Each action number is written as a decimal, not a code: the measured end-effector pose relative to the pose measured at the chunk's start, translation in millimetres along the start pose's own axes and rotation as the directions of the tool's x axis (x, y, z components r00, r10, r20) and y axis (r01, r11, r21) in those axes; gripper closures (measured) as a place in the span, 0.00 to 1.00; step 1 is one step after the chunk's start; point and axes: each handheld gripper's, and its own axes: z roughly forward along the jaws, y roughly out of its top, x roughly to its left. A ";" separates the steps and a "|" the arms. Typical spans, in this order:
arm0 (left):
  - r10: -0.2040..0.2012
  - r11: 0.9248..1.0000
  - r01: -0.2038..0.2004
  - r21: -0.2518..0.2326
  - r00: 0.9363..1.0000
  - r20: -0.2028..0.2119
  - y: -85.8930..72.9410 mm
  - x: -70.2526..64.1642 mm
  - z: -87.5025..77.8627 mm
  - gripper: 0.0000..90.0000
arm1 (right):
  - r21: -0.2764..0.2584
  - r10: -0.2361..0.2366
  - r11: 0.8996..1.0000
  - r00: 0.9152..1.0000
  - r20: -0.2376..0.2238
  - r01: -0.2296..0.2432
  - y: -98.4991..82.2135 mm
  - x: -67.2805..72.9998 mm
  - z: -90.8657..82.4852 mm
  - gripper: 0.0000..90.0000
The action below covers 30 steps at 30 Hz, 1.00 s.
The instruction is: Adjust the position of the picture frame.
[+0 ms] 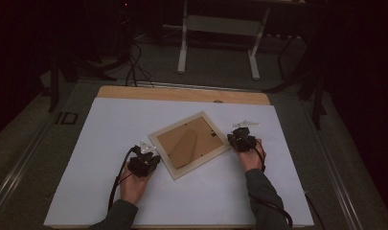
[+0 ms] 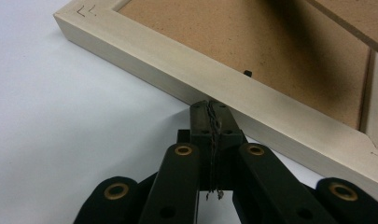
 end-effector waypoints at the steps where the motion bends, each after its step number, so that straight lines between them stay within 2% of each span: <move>1: 0.000 1.000 0.000 -0.001 1.000 0.001 0.1 0.3 0.2 1.00 | 0.008 0.002 1.000 1.000 0.003 -0.002 0.1 -0.9 1.1 1.00; 5: -0.009 1.000 0.009 -0.001 1.000 0.016 0.3 2.5 0.6 1.00 | 0.026 0.011 1.000 1.000 0.007 -0.012 0.6 -3.9 5.3 1.00; 16: -0.011 1.000 0.011 -0.005 1.000 0.012 0.8 3.1 1.5 1.00 | 0.076 0.010 0.997 1.000 -0.003 -0.009 -2.6 -8.8 9.9 1.00; 18: -0.010 1.000 0.010 -0.006 1.000 0.010 0.9 3.0 1.6 1.00 | 0.090 0.016 0.996 1.000 -0.011 -0.015 -4.5 -9.7 9.0 1.00; 21: -0.008 1.000 0.008 -0.005 1.000 0.009 1.2 2.9 1.8 1.00 | 0.118 -0.007 0.993 0.999 -0.036 0.011 -7.7 -9.3 5.7 1.00; 25: -0.011 1.000 0.011 -0.004 1.000 0.005 1.4 2.3 1.8 1.00 | 0.121 -0.024 0.992 0.999 -0.047 0.030 -13.1 -7.2 0.0 1.00; 30: -0.021 1.000 0.021 -0.004 1.000 0.012 1.4 3.2 1.8 1.00 | 0.123 -0.009 0.992 0.998 -0.054 0.015 -19.6 -4.7 -6.5 1.00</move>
